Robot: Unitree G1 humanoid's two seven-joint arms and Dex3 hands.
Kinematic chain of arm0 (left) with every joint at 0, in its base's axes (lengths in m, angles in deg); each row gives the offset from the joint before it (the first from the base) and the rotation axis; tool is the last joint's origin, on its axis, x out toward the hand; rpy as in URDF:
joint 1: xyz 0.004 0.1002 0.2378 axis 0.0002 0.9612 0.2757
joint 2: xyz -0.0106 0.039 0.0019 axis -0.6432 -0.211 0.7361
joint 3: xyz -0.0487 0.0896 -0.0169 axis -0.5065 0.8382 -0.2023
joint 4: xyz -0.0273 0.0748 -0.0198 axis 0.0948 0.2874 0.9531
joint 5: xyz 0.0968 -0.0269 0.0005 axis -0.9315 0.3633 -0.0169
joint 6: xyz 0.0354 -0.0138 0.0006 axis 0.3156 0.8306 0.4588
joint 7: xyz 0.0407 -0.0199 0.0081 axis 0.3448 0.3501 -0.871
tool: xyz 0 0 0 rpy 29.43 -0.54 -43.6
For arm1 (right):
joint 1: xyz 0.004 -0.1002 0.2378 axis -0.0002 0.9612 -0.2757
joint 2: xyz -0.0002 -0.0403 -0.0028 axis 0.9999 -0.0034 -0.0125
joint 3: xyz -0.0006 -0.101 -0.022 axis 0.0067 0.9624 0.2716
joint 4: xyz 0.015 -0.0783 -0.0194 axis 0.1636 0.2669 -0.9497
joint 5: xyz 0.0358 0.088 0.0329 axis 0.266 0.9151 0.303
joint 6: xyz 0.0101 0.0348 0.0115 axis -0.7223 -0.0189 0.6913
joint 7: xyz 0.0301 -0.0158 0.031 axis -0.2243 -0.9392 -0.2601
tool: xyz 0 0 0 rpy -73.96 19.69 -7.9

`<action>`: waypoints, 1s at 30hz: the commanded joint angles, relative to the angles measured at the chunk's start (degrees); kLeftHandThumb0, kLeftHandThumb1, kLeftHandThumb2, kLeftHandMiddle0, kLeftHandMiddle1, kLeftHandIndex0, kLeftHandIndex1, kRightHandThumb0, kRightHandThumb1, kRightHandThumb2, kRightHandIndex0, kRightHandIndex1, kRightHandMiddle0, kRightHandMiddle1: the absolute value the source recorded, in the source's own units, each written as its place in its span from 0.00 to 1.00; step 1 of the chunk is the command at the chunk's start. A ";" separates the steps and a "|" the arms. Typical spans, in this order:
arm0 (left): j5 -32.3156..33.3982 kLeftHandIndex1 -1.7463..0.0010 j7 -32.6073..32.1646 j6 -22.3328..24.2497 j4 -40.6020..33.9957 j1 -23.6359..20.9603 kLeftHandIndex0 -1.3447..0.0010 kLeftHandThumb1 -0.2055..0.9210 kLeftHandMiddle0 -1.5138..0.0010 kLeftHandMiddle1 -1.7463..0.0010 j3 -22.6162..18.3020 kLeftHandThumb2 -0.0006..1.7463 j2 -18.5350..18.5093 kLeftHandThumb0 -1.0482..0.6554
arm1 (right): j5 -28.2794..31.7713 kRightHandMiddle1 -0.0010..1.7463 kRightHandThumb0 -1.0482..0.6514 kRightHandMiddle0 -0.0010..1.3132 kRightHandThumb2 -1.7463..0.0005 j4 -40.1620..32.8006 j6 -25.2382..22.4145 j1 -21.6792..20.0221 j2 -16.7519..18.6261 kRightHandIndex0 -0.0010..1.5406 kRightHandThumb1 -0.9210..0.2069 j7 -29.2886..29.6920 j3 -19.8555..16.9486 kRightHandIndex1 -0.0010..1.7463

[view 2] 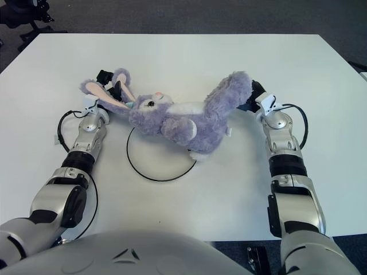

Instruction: Put the doll into the plate.

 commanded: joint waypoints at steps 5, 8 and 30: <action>-0.21 0.00 -0.33 2.07 3.34 4.03 0.79 0.90 0.47 0.00 -0.03 0.38 0.68 0.40 | 1.48 0.68 0.61 0.47 1.00 -4.07 -1.56 3.52 0.83 0.61 0.02 -2.15 0.38 0.49; -0.20 0.00 -0.34 2.07 3.35 4.04 0.79 0.89 0.47 0.00 -0.05 0.38 0.71 0.40 | 4.10 0.68 0.61 0.47 1.00 -7.20 -3.98 4.78 1.30 0.61 0.02 -4.23 -0.06 0.49; -0.37 0.00 -0.47 2.12 3.21 4.02 0.79 0.89 0.47 0.00 0.00 0.39 0.79 0.40 | 10.81 0.71 0.61 0.45 1.00 -25.53 -15.67 11.18 1.64 0.61 0.01 -8.64 -2.10 0.48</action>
